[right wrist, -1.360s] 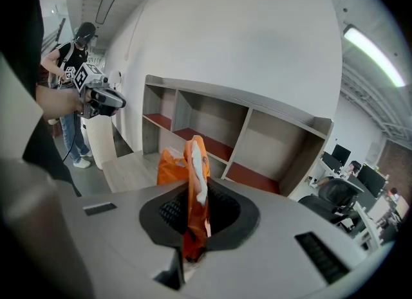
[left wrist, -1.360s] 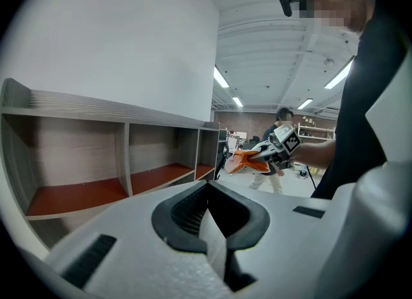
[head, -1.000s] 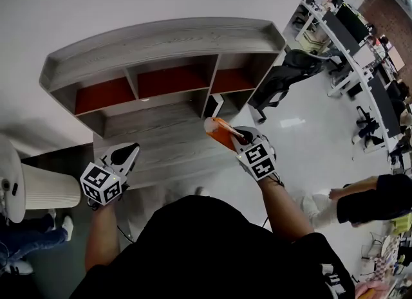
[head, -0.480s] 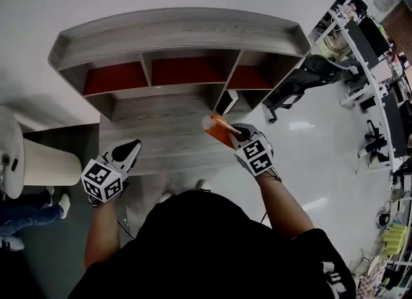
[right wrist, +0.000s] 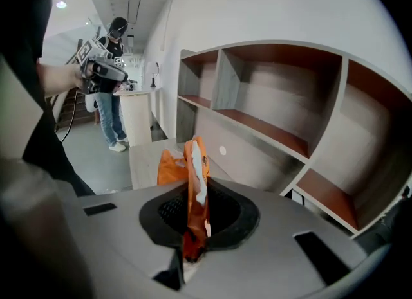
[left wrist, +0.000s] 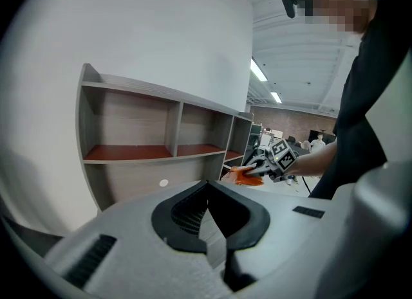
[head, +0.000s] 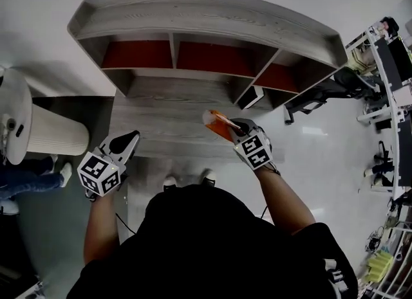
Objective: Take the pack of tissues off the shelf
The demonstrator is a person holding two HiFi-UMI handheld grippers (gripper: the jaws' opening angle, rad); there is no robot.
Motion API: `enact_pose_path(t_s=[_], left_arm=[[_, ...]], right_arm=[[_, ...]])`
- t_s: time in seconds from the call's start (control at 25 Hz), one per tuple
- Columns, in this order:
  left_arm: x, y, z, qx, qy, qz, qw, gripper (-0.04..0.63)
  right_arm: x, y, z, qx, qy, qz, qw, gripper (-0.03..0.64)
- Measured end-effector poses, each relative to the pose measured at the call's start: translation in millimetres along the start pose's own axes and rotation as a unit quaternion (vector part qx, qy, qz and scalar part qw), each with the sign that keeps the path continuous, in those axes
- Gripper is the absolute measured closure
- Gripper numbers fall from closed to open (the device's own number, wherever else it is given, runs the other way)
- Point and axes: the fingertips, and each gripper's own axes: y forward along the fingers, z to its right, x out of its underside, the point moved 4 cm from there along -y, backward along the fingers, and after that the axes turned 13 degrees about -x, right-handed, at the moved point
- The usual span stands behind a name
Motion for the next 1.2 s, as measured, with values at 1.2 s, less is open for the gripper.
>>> enact_pose_path(t_s=[1.2], left_arm=[[106.2, -47.6, -49.6, -0.106, -0.105, -0.047, 0.9876, 0.577]], right_arm=[[5.3, 217.2, -81.8, -0.179, -0.133, -0.083, 0.971, 0.601]])
